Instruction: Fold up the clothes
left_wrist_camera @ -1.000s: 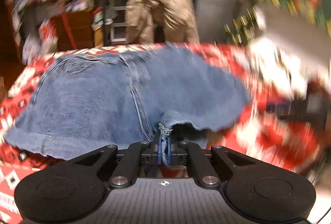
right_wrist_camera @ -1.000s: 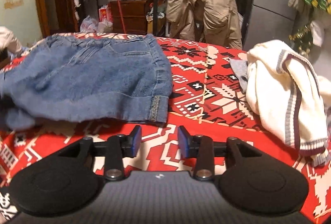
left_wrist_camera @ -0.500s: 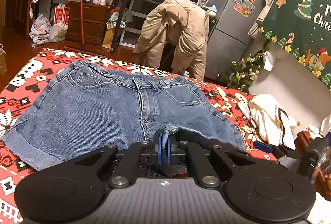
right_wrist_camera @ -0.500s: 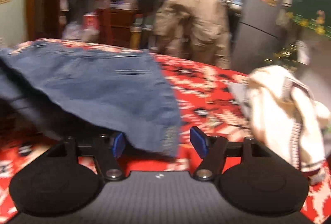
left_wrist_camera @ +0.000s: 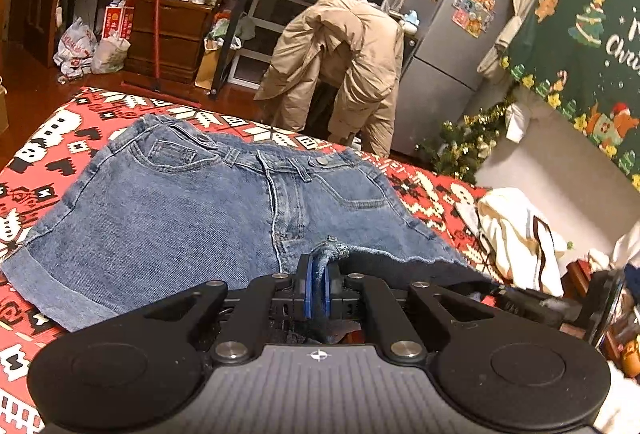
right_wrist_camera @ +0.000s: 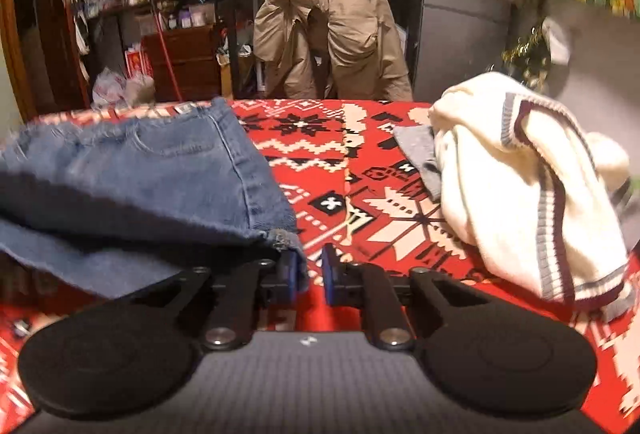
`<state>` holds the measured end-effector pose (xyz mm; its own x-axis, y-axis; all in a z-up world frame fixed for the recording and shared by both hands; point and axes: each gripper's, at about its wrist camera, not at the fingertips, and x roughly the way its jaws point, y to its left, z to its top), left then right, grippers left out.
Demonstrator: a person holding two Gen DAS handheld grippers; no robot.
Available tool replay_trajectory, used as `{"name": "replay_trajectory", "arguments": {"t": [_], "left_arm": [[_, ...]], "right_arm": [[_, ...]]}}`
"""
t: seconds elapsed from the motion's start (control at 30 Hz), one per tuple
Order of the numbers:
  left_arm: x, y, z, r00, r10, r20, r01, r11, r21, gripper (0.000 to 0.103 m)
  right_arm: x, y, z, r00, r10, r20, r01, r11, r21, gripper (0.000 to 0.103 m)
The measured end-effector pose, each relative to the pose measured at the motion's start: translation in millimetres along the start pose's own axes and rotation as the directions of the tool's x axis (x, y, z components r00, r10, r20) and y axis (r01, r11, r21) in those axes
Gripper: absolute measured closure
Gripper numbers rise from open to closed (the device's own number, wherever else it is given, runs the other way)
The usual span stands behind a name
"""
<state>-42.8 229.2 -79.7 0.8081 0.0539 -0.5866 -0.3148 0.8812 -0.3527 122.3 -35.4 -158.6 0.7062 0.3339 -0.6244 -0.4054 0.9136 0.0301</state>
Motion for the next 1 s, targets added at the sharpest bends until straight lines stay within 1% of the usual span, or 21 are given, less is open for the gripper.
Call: {"name": "replay_trajectory", "arguments": {"t": [0.07,0.13,0.17,0.23,0.3,0.33,0.4,0.47,0.57,0.63,0.67,0.7,0.77,0.87,0.93,1.0], "left_arm": [[-4.8,-6.7,-3.2,1.000,-0.019,-0.025,0.020,0.999,0.030,0.098],[-10.1,-18.0,-14.9,0.997,-0.033,-0.067,0.039,0.995,0.092,0.098],[-10.5,-24.0,-24.1,0.995,-0.032,-0.094,0.043,0.991,0.128,0.098],[-5.6,-34.8,-47.4,0.988,-0.012,-0.154,0.042,0.979,0.198,0.099],[5.2,-41.5,-73.2,0.977,0.023,-0.214,0.032,0.967,0.252,0.099],[10.3,-42.7,-83.3,0.973,0.045,-0.228,0.021,0.960,0.278,0.099],[15.8,-41.1,-91.9,0.967,0.068,-0.245,0.009,0.953,0.301,0.098],[17.2,-39.2,-95.2,0.962,0.077,-0.262,0.009,0.950,0.312,0.095],[7.6,-37.9,-89.4,0.957,0.053,-0.287,0.040,0.951,0.308,0.088],[-0.4,-37.2,-86.1,0.954,0.026,-0.300,0.068,0.951,0.300,0.072],[-6.7,-36.7,-85.1,0.955,0.010,-0.296,0.083,0.951,0.298,0.069],[-13.2,-36.0,-83.9,0.958,0.002,-0.288,0.089,0.949,0.303,0.067],[-26.2,-34.6,-81.5,0.962,-0.015,-0.272,0.103,0.945,0.311,0.067],[-39.1,-25.9,-72.0,0.972,0.011,-0.237,0.075,0.934,0.349,0.067],[-46.4,-13.2,-63.4,0.978,0.037,-0.207,0.044,0.926,0.374,0.067],[-54.0,2.5,-54.4,0.982,0.067,-0.174,0.010,0.913,0.407,0.067]], "right_arm": [[-6.9,-4.0,8.1,1.000,0.011,-0.013,-0.011,0.999,-0.032,0.102],[-20.8,-11.0,16.9,1.000,0.012,-0.006,-0.012,0.997,-0.073,0.102],[-24.7,-16.0,20.7,1.000,0.017,-0.015,-0.018,0.997,-0.080,0.102],[-25.8,-24.8,24.9,0.998,0.025,-0.050,-0.029,0.996,-0.089,0.102],[-19.2,-23.3,20.0,0.995,0.007,-0.097,-0.021,0.989,-0.147,0.101],[-12.2,-21.2,15.1,0.993,-0.007,-0.120,-0.015,0.983,-0.185,0.101],[-2.4,-16.5,3.8,0.988,-0.027,-0.153,-0.010,0.971,-0.239,0.100],[-2.7,-15.9,-4.8,0.986,-0.036,-0.163,-0.007,0.967,-0.256,0.100],[-15.4,-19.8,-13.0,0.986,-0.045,-0.160,0.005,0.970,-0.243,0.099],[-29.0,-23.1,-16.0,0.986,-0.057,-0.156,0.020,0.973,-0.229,0.097],[-37.6,-24.0,-16.6,0.988,-0.050,-0.148,0.017,0.975,-0.220,0.095],[-47.9,-22.4,-16.3,0.990,-0.031,-0.135,0.002,0.978,-0.210,0.095],[-67.4,-13.3,-15.8,0.994,0.012,-0.112,-0.034,0.980,-0.196,0.095],[-90.7,14.6,-17.2,0.992,0.088,-0.092,-0.106,0.973,-0.204,0.095],[-101.9,41.1,-19.8,0.984,0.157,-0.087,-0.173,0.960,-0.220,0.095],[-111.3,70.5,-22.2,0.969,0.231,-0.084,-0.244,0.943,-0.225,0.095]]}}
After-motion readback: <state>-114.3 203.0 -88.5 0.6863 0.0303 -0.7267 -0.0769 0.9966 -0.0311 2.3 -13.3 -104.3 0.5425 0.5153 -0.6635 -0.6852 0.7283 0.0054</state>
